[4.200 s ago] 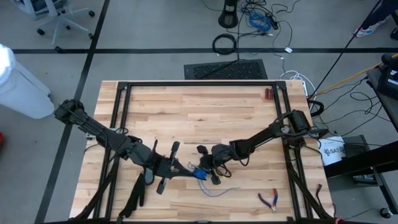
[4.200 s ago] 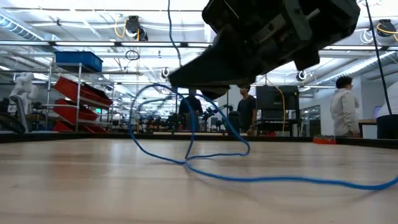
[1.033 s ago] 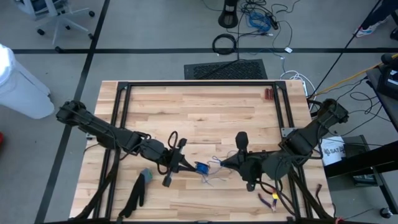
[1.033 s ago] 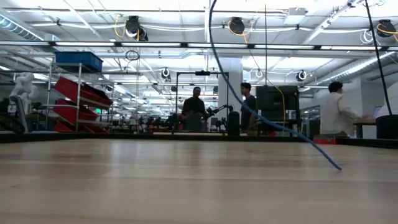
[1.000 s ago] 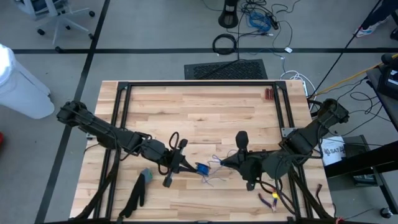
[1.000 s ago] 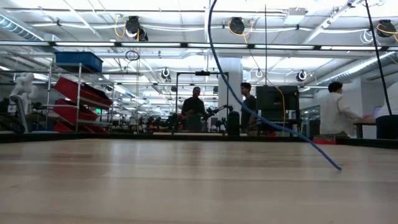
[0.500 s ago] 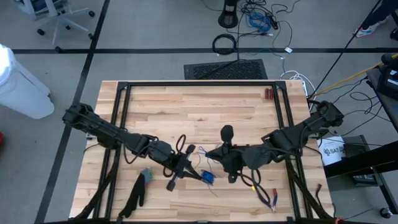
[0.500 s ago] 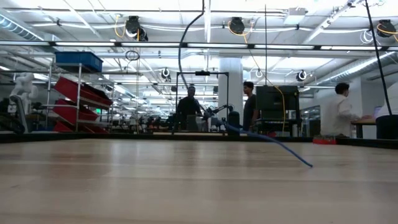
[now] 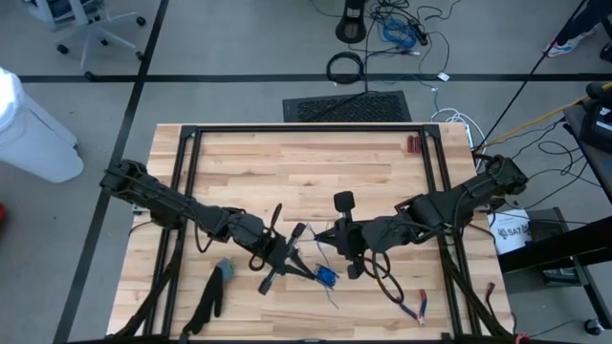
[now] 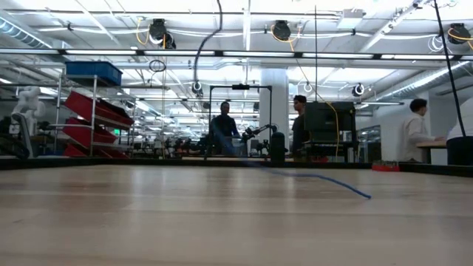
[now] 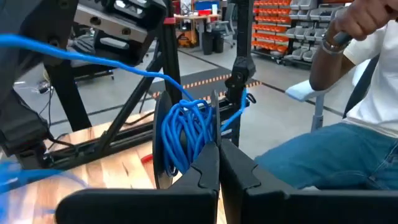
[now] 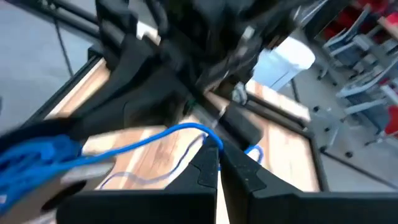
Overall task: Coil cords
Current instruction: Coil the blue wire onto the black spool
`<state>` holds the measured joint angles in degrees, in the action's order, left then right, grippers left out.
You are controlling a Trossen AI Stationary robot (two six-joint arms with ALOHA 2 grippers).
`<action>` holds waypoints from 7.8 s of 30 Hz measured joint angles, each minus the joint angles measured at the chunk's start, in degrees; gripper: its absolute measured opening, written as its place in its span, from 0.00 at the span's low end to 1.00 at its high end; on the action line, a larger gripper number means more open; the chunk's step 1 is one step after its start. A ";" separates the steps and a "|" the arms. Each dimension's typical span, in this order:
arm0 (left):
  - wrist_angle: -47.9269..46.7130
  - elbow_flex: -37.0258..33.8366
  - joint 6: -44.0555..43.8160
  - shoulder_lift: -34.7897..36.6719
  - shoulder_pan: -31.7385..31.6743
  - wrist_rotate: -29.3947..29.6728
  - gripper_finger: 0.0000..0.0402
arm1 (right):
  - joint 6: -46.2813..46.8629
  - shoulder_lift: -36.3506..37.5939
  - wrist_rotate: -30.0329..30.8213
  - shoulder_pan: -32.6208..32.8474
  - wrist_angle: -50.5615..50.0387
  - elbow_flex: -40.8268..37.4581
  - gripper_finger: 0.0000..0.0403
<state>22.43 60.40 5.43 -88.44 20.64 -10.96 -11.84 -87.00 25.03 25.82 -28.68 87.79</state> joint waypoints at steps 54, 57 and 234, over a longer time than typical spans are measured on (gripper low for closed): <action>7.97 -0.04 6.13 2.04 1.42 5.99 0.00 | 34.87 -1.70 0.26 10.90 -23.11 -0.72 0.25; 6.89 -0.04 4.71 2.78 1.40 11.12 0.00 | 38.80 -1.71 8.14 15.03 -17.77 -3.58 0.25; -0.78 -0.02 5.42 13.03 15.32 43.67 0.00 | 7.44 -7.59 15.31 12.37 74.02 -35.58 0.36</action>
<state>21.65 60.38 10.85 -75.42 35.97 32.71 -4.41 -94.59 40.34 38.19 45.35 52.21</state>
